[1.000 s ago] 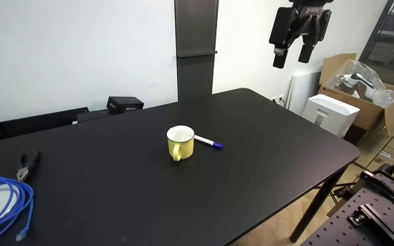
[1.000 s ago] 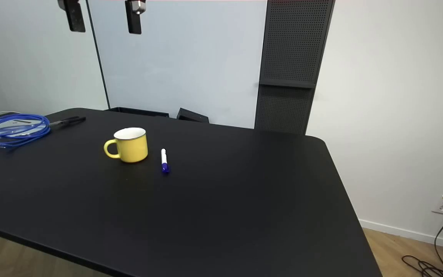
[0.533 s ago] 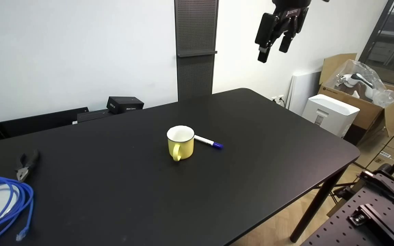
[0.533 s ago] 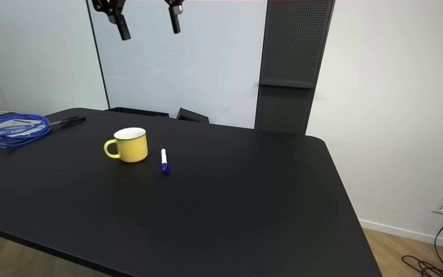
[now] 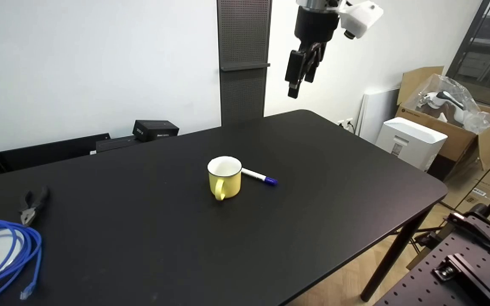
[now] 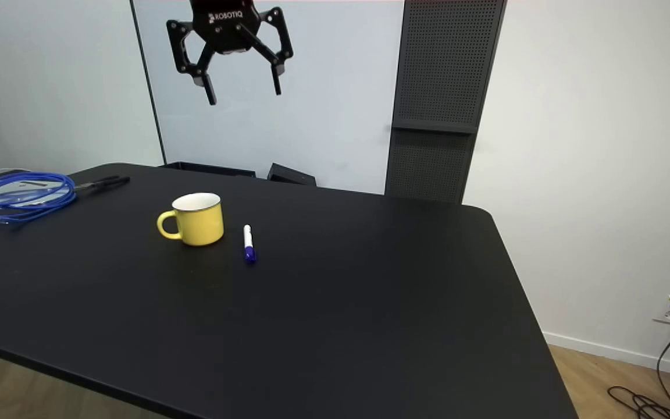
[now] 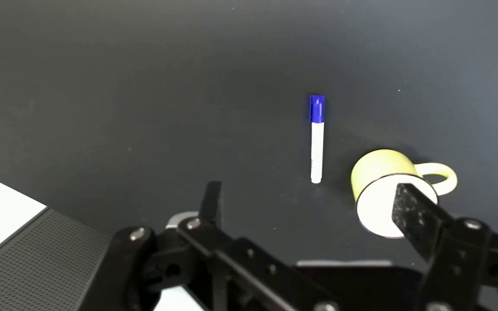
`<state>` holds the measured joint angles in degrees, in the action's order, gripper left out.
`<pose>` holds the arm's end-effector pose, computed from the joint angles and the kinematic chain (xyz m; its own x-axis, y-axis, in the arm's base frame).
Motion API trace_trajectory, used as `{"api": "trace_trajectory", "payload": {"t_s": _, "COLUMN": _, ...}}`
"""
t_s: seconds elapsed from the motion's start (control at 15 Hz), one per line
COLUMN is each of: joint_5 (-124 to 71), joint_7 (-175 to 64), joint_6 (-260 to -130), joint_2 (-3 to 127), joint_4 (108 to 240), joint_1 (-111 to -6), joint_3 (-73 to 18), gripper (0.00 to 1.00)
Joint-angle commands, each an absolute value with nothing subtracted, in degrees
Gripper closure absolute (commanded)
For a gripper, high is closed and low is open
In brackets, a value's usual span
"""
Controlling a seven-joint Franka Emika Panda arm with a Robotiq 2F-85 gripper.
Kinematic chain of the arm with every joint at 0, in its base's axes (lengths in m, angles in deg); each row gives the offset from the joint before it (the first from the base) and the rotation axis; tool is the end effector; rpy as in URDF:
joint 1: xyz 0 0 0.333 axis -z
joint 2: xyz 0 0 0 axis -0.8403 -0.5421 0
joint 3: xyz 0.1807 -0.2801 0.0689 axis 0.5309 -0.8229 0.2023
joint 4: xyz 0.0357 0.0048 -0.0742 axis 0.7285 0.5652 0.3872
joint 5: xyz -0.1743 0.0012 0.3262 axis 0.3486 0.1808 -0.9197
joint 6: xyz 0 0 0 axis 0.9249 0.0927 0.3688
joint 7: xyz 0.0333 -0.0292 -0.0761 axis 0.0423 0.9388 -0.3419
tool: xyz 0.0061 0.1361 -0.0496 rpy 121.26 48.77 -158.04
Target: Put the marker in the mug
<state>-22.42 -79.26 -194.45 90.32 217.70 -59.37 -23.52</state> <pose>0.4663 0.0107 0.4208 0.8880 0.4420 0.1264 0.4227 -0.8931 0.1537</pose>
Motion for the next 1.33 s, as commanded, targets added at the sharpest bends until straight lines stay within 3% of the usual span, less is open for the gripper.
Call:
{"api": "trace_trajectory", "payload": {"t_s": 0.0, "joint_5": -23.4, "joint_7": -83.88, "joint_6": -194.09, "joint_2": 82.37, "joint_4": 212.29, "joint_1": -60.43, "joint_3": -23.49, "gripper": 0.0}}
{"api": "trace_trajectory", "payload": {"t_s": 0.4, "joint_5": -23.05, "joint_7": -82.36, "joint_6": -194.79, "joint_2": 85.19, "joint_4": 215.41, "joint_1": -60.01, "joint_3": -23.18, "gripper": 0.0}}
{"api": "trace_trajectory", "payload": {"t_s": 1.27, "joint_5": -26.51, "joint_7": -76.42, "joint_6": -216.8, "joint_2": 65.13, "joint_4": 213.88, "joint_1": -59.97, "joint_3": -21.38, "gripper": 0.0}}
